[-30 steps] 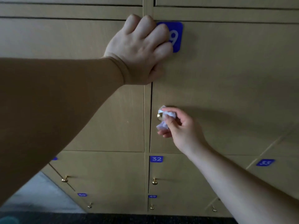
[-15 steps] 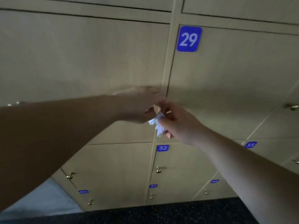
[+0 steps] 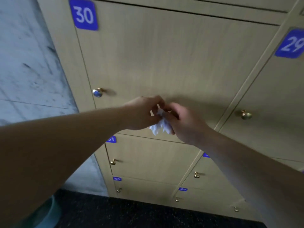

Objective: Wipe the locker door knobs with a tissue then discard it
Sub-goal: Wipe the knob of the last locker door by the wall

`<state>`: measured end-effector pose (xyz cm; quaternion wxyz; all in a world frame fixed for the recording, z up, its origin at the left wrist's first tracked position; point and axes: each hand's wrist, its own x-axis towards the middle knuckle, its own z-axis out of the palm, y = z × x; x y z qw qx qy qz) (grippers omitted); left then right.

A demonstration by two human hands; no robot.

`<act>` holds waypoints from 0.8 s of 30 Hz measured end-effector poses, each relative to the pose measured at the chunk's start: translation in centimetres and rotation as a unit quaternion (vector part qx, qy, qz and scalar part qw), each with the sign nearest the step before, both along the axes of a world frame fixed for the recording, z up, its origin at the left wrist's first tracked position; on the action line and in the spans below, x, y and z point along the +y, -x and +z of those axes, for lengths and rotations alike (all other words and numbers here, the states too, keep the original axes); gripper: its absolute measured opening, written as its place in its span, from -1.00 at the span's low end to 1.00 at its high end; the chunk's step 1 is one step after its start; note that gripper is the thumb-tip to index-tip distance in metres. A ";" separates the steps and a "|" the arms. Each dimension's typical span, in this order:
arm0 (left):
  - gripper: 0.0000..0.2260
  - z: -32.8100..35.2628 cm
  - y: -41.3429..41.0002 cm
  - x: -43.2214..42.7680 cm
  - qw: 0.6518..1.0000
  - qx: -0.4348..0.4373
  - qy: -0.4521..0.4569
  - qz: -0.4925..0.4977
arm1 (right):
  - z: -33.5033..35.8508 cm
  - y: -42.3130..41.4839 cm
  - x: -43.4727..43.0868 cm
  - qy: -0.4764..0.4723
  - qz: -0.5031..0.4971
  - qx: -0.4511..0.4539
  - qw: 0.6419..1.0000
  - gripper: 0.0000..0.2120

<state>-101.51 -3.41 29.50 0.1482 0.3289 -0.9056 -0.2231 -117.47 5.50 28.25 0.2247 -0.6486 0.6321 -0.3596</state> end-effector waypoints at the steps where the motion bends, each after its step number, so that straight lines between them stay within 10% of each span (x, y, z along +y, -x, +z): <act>1: -0.79 -0.2 -1.2 -0.4 1.000 -0.006 0.006 0.017 | -0.1 -1.1 -0.6 0.000 0.009 -0.002 1.000 -0.79; 13: -0.85 3.6 -13.7 -4.6 0.982 0.020 0.163 0.096 | -0.7 -9.9 -6.6 -0.012 -0.052 0.005 0.999 -0.76; 24: -0.78 12.6 -15.4 -9.3 0.859 -0.004 0.512 -0.003 | -0.5 -13.6 -8.8 0.008 -0.158 -0.182 0.970 -0.85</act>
